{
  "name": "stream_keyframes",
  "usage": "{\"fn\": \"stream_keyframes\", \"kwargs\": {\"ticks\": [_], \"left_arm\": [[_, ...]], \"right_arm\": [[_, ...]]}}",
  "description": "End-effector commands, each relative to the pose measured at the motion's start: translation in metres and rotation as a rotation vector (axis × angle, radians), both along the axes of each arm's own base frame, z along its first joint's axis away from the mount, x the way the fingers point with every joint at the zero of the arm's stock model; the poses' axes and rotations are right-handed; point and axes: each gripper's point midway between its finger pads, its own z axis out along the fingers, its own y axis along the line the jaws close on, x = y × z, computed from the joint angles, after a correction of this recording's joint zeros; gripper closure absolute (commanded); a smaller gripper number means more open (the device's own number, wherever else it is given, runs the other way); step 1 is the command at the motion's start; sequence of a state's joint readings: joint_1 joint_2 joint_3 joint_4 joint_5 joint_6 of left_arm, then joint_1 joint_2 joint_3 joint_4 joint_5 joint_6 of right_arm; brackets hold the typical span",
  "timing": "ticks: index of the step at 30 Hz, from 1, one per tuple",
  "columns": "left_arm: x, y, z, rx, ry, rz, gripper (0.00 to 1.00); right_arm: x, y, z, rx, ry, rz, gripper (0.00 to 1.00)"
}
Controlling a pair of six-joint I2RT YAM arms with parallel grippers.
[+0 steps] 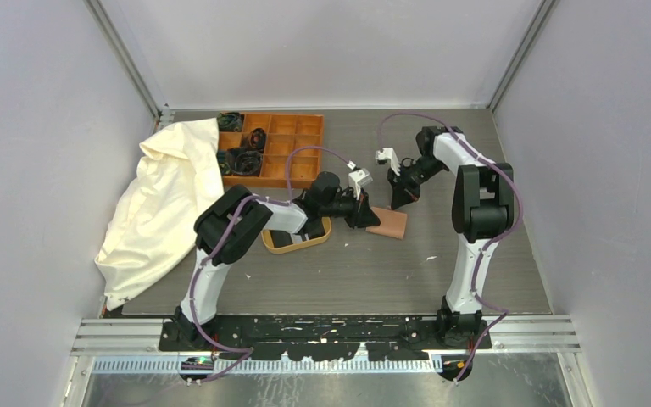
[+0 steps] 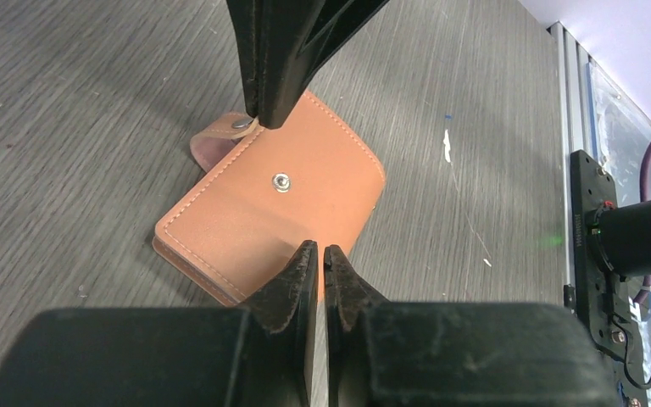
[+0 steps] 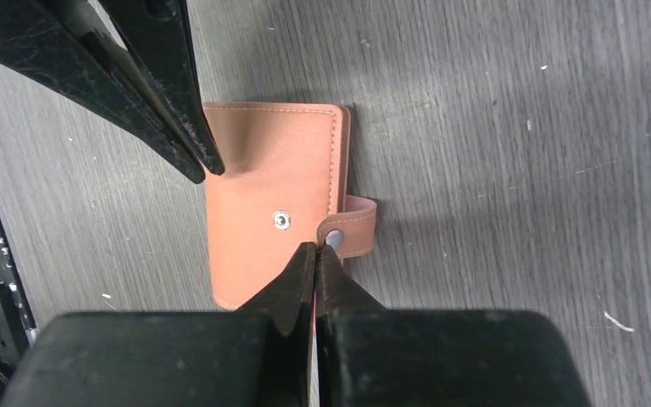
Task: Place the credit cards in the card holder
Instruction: Close the card holder at the center of the board.
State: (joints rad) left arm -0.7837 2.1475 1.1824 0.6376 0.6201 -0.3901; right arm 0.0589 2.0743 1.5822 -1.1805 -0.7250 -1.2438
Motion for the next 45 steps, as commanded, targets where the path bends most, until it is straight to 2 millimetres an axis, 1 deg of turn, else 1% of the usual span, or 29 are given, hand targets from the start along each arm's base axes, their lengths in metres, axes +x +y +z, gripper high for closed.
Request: {"fn": "stream_keyframes", "kwargs": {"ticks": [1,6,9,13,29,36,39,45], "left_arm": [[0.013,-0.008,0.011,-0.028,-0.028,0.018,0.92],[0.014,-0.008,0.007,-0.017,-0.02,0.019,0.93],[0.014,-0.008,0.007,-0.015,-0.023,0.019,0.93],[0.014,-0.008,0.006,-0.011,-0.022,0.018,0.93],[0.013,-0.008,0.003,-0.002,-0.019,0.01,0.94],[0.013,-0.007,0.003,0.0,-0.018,0.009,0.94],[0.014,-0.007,0.002,0.001,-0.016,0.01,0.94],[0.013,-0.008,0.003,0.0,-0.017,0.006,0.94]], "right_arm": [[0.013,0.005,0.02,0.021,-0.117,0.002,0.99],[0.029,0.001,0.01,-0.018,-0.109,-0.081,0.99],[0.04,-0.002,0.007,-0.037,-0.104,-0.132,0.94],[0.048,-0.001,0.009,-0.032,-0.09,-0.152,0.9],[0.045,0.001,0.004,-0.022,-0.018,-0.129,0.86],[0.044,0.001,0.004,-0.022,-0.013,-0.129,0.85],[0.045,0.001,0.004,-0.022,-0.013,-0.128,0.82],[0.046,0.001,0.003,-0.024,-0.012,-0.133,0.82]]}}
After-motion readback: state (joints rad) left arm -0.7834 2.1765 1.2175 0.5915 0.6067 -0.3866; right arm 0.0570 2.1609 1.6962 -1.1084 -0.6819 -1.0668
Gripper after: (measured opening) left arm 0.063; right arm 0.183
